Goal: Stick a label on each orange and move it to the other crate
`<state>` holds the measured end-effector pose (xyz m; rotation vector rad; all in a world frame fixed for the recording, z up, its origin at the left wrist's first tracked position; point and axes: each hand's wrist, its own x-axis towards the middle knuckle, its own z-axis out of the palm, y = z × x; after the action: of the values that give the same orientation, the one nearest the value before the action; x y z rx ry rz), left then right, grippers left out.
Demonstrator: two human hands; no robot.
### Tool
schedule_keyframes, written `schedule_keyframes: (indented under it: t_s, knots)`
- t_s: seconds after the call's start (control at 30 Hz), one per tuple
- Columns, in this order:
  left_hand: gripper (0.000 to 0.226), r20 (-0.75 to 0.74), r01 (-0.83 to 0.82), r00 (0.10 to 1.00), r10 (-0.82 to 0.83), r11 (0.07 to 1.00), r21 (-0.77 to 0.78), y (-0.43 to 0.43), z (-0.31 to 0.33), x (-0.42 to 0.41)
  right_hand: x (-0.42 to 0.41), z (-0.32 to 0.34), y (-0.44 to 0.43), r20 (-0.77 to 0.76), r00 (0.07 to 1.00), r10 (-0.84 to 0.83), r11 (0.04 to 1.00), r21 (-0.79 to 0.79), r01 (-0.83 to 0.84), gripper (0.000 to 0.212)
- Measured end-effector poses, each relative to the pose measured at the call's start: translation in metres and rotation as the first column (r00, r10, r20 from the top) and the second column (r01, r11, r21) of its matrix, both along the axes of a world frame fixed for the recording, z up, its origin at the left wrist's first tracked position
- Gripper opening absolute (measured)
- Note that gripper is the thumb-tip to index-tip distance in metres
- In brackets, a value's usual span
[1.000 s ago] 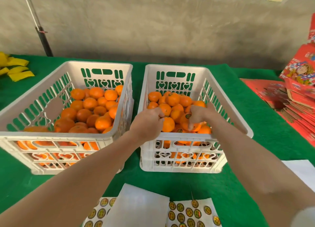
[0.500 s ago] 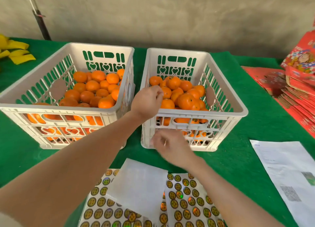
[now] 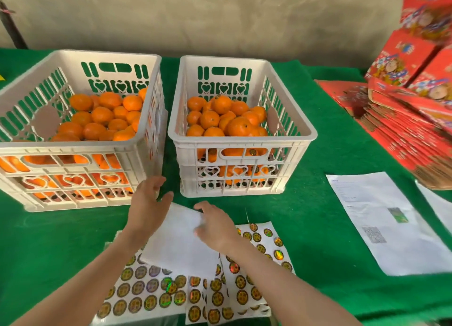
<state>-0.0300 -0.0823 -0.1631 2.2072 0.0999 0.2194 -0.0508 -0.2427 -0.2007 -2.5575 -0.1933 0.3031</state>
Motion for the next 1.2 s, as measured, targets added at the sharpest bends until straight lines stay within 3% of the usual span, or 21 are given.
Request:
schedule_keyframes:
  t_s: [0.07,0.13,0.2,0.3,0.37,0.47,0.6,0.77,0.87,1.0,1.2]
  knots:
    - [0.047,-0.239,0.036,0.970,-0.045,0.998,-0.042,0.001,-0.009,-0.003,-0.005,0.010,-0.008,0.016,1.000,-0.015,0.992,0.122,0.013,0.050]
    - [0.047,-0.330,0.036,0.941,-0.080,0.990,-0.135,-0.003,-0.012,-0.003,-0.011,0.021,-0.021,0.041,0.998,-0.043,0.978,0.206,0.034,0.050]
    - [0.045,-0.291,-0.009,0.956,-0.043,0.985,-0.173,-0.013,-0.010,-0.002,-0.018,0.033,-0.039,0.061,0.994,-0.091,0.959,0.275,0.071,0.048]
    - [0.027,-0.083,0.013,0.996,-0.022,0.995,-0.101,-0.039,-0.008,-0.017,-0.028,0.049,-0.071,0.075,0.974,-0.212,0.913,0.370,0.170,0.041]
    - [0.024,-0.012,0.177,0.984,-0.176,0.984,0.038,-0.062,-0.015,-0.036,-0.036,0.057,-0.095,0.095,0.943,-0.320,0.857,0.452,0.246,0.040]
    - [0.041,-0.137,0.467,0.884,-0.446,0.850,0.245,-0.096,-0.033,-0.056,-0.049,0.059,-0.141,0.091,0.880,-0.466,0.790,0.489,0.368,0.040]
    - [0.079,-0.432,0.680,0.733,-0.525,0.557,0.477,-0.121,-0.045,-0.052,-0.068,0.043,-0.204,0.156,0.788,-0.596,0.799,0.220,0.560,0.042]
    - [0.082,-0.560,0.771,0.633,-0.534,0.369,0.520,-0.130,-0.051,-0.036,-0.077,0.016,-0.244,0.059,0.721,-0.690,0.717,-0.081,0.693,0.054]
    - [0.078,-0.569,0.791,0.602,-0.560,0.318,0.523,-0.133,-0.051,-0.029,-0.077,0.003,-0.258,0.015,0.675,-0.738,0.648,-0.263,0.715,0.066]
    - [0.080,-0.565,0.796,0.589,-0.577,0.296,0.528,-0.135,-0.051,-0.025,-0.084,-0.010,-0.273,0.009,0.584,-0.812,0.536,-0.387,0.750,0.073]
    - [0.080,-0.534,0.788,0.602,-0.593,0.335,0.516,-0.132,-0.049,-0.024,-0.084,-0.017,-0.274,0.071,0.491,-0.868,0.409,-0.458,0.790,0.057]
